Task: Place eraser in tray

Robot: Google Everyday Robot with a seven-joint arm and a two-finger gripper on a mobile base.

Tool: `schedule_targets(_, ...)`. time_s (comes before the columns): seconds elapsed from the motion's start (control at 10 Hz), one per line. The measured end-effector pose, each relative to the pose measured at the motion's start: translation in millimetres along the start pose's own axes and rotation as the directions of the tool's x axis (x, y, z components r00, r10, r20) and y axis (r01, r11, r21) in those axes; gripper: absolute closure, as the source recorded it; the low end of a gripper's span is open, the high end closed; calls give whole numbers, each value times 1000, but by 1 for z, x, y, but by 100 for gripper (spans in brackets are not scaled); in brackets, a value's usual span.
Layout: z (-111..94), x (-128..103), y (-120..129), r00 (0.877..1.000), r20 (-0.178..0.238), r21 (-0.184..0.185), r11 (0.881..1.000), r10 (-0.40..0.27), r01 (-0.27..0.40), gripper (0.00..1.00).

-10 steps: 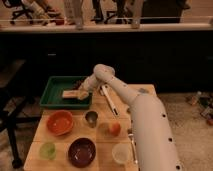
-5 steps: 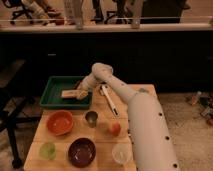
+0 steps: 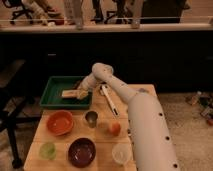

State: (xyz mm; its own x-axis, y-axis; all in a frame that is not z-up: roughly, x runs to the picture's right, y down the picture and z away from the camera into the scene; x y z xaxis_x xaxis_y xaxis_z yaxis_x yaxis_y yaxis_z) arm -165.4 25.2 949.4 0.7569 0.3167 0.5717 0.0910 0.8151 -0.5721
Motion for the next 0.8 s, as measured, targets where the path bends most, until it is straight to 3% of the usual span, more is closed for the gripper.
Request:
schedule_targets(0.2,0,0,0,1000,0,0,1000,0,0,22)
schedule_targets(0.8,0,0,0,1000,0,0,1000,0,0,20)
